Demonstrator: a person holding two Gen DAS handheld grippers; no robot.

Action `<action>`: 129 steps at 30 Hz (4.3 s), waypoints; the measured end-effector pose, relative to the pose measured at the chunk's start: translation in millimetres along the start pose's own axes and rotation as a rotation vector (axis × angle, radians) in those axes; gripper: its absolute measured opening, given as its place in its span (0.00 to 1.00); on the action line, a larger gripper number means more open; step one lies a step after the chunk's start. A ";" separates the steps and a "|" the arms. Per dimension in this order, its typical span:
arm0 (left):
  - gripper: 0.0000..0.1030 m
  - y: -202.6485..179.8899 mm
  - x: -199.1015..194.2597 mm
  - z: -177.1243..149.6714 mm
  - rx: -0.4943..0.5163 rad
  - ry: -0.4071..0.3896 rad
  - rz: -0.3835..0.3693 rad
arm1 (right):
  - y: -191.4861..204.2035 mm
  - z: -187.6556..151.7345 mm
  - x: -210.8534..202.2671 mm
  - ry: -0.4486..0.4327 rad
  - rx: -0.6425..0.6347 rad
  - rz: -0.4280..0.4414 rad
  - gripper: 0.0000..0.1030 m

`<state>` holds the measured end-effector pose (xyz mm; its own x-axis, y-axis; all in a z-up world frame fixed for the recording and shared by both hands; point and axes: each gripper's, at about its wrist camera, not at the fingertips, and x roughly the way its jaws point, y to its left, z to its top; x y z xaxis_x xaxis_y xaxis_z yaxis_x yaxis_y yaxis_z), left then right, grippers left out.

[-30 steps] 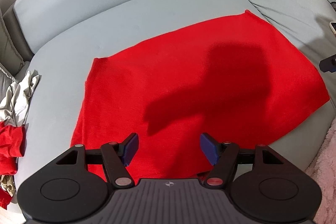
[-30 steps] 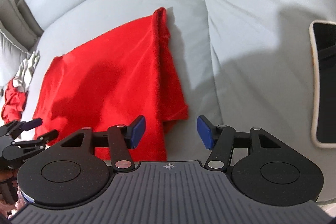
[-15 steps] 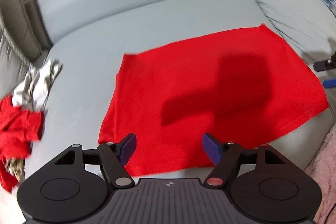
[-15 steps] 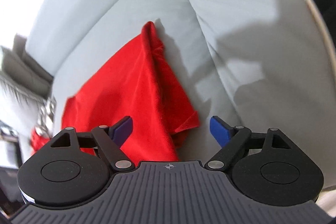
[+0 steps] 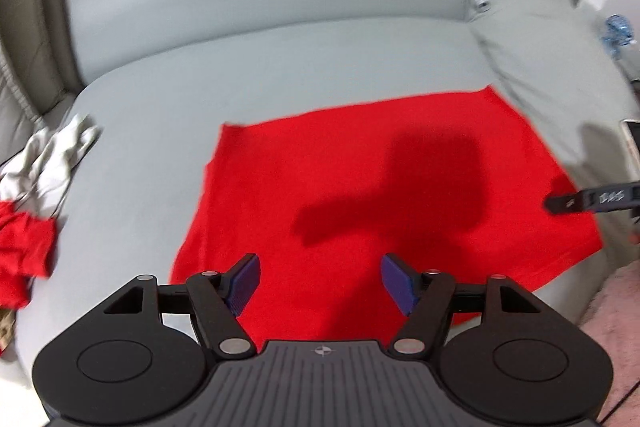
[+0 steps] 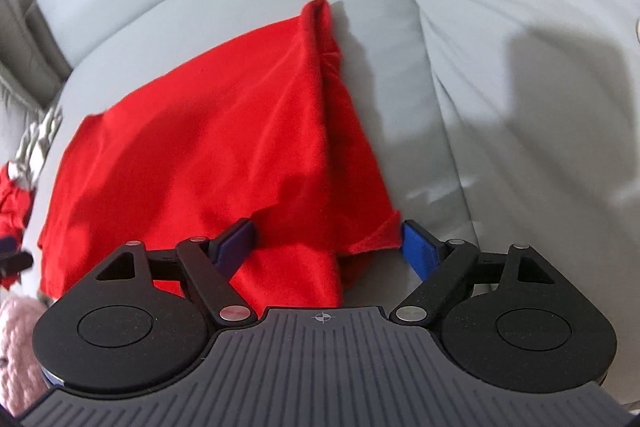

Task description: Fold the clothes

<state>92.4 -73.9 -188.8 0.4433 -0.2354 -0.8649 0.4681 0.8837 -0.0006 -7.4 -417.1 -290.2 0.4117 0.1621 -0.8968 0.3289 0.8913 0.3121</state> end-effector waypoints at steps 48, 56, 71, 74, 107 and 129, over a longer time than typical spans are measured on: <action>0.70 151.2 13.5 7.7 -0.228 0.043 0.094 | 333.0 -7.5 -22.4 -0.181 -0.695 -0.264 0.17; 0.70 187.6 35.5 -20.8 -0.278 0.078 -0.019 | 376.1 -53.7 43.0 0.038 -0.732 -0.130 0.48; 0.52 111.3 14.3 0.3 -0.129 -0.030 -0.217 | 271.3 14.1 -48.5 -0.007 -0.417 0.027 0.41; 0.49 99.9 26.7 3.8 -0.109 -0.026 -0.272 | 261.8 17.5 -42.2 0.000 -0.397 0.045 0.28; 0.30 110.9 143.8 64.9 -0.028 0.010 -0.102 | 209.1 131.5 68.4 -0.104 -0.566 0.058 0.10; 0.14 123.7 186.1 72.4 -0.131 0.013 -0.062 | 198.2 162.7 134.7 -0.035 -0.584 0.057 0.06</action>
<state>288.2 -37.7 -313.4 0.4065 -0.2868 -0.8675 0.3905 0.9129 -0.1189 251.6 -287.6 -298.1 0.4460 0.2110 -0.8698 -0.2132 0.9689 0.1257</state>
